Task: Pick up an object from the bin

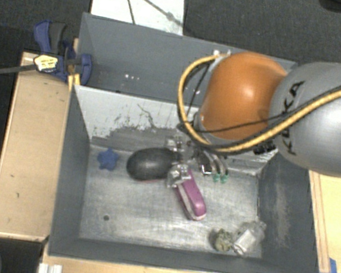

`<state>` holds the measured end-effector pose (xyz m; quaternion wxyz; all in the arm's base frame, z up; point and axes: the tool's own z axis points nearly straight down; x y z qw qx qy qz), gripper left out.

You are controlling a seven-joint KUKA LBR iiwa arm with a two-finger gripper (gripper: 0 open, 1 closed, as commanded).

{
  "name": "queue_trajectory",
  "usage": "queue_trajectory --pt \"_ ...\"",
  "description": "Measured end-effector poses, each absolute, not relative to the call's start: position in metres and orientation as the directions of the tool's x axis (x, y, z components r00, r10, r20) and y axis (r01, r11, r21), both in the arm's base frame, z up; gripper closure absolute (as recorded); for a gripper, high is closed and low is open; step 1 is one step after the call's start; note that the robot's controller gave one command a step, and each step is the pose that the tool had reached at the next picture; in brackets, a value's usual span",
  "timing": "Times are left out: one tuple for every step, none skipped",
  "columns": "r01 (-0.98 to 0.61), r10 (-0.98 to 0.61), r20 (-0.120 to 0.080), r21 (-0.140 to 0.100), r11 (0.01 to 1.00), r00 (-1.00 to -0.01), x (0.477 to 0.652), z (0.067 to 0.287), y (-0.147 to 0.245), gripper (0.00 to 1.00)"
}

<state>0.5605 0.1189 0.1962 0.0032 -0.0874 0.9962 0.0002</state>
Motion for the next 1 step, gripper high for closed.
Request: queue_trajectory --pt "-0.184 -0.184 -0.013 0.0 0.983 -0.983 0.5648 0.3436 0.1168 1.0"
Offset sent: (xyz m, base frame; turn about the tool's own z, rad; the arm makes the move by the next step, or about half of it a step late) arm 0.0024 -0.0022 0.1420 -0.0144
